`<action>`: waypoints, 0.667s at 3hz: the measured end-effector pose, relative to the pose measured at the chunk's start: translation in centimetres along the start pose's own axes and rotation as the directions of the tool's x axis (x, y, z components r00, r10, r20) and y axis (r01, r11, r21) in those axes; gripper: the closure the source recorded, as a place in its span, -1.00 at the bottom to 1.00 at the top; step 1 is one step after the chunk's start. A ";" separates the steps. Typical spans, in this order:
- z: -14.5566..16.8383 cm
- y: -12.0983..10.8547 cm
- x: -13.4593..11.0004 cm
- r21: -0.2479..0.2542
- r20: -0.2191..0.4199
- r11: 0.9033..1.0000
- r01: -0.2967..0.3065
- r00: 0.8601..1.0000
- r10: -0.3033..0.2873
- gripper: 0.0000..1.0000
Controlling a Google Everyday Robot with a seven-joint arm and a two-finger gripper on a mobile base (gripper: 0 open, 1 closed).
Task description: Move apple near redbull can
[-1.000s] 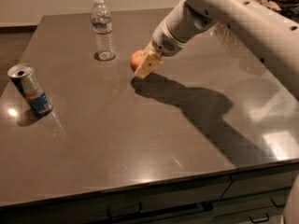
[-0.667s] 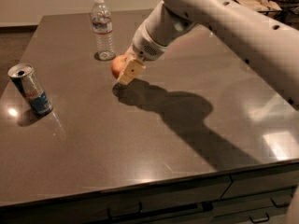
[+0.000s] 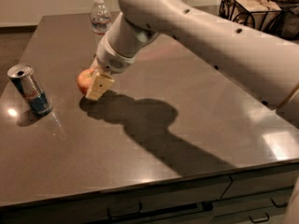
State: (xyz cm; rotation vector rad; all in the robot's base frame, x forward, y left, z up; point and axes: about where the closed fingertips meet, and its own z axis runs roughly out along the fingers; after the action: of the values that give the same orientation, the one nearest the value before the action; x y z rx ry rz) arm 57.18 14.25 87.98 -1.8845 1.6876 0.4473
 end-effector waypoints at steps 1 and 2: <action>2.0 2.2 -3.2 -0.043 0.021 0.997 0.059 0.998 -0.059 1.00; 3.5 3.4 -5.7 -0.064 0.038 0.992 0.110 0.993 -0.108 1.00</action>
Offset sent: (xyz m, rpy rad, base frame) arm -0.0511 0.0960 0.0032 0.0204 -0.0299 0.1917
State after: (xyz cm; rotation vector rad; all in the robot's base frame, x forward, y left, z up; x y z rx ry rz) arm 53.46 20.70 88.00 -1.9934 1.5563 0.4943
